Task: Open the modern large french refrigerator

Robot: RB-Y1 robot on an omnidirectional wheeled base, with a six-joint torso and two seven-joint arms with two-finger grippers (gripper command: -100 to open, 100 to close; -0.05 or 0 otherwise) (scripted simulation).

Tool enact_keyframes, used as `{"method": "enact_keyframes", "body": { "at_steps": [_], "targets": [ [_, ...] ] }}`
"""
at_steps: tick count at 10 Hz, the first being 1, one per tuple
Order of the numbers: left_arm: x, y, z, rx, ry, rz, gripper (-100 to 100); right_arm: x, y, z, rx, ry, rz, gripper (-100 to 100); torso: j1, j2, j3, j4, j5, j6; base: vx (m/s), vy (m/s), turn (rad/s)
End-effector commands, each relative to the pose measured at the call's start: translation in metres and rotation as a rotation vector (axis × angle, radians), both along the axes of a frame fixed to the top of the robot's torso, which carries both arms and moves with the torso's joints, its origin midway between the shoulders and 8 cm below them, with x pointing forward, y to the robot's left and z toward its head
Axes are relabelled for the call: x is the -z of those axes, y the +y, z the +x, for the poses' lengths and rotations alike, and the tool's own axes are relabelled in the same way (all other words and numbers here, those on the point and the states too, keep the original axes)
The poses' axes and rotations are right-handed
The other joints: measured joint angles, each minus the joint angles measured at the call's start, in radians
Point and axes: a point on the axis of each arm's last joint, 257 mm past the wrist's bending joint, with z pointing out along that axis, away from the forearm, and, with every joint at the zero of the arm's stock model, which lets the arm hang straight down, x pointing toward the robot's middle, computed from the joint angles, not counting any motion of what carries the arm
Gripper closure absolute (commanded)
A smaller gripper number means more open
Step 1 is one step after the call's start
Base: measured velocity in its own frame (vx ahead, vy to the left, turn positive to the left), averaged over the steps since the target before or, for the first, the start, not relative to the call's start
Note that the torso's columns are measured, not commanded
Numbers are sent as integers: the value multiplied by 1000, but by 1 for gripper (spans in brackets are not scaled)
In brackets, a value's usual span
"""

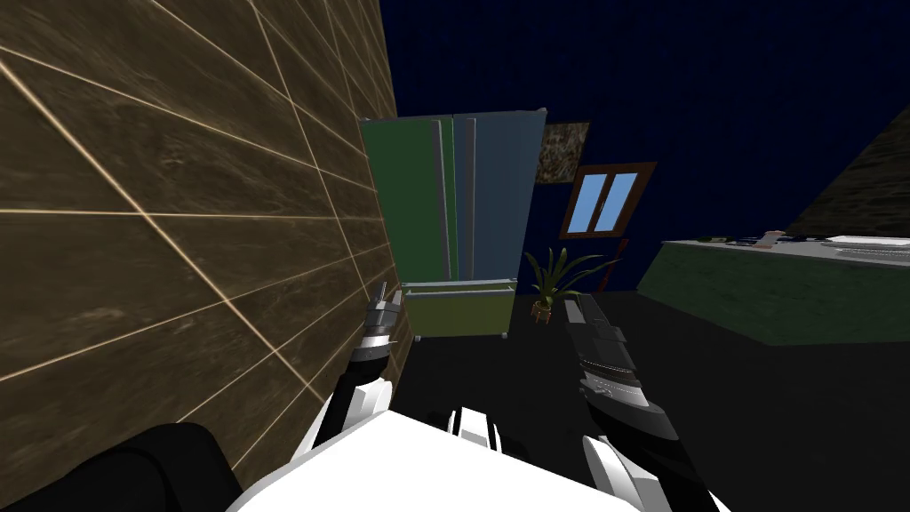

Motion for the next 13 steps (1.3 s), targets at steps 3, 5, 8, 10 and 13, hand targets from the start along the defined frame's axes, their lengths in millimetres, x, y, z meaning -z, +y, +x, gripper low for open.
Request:
{"method": "enact_keyframes", "body": {
  "at_steps": [3, 5, 8, 10, 13],
  "targets": [
    [26, -2, 11, 29, 43, 61, -100, 0, 0, 0, 0, 1, 0, 0, 0, 44, -94, 45, 0, 0, 58, 17, -1],
    [43, -1, 16, 38, 67, 85, -100, 0, 0, 0, 0, 1, 0, 0, 0, 45, -95, 46, 0, 0, 92, 17, -1],
    [63, 3, 21, 43, 94, 106, -100, 0, 0, 0, 0, 1, 0, 0, 1, 47, -94, 47, 0, 0, 83, 29, -1],
    [83, 7, 25, 46, 115, 125, -100, 0, 0, 0, 0, 1, 0, 0, -1, 48, -93, 47, 0, 0, 83, 24, 0],
    [103, 12, 28, 46, 137, 141, -100, 0, 0, 0, 0, 1, 0, 0, 0, 47, -94, 47, 0, 0, 77, 26, -2]
  ]
}}
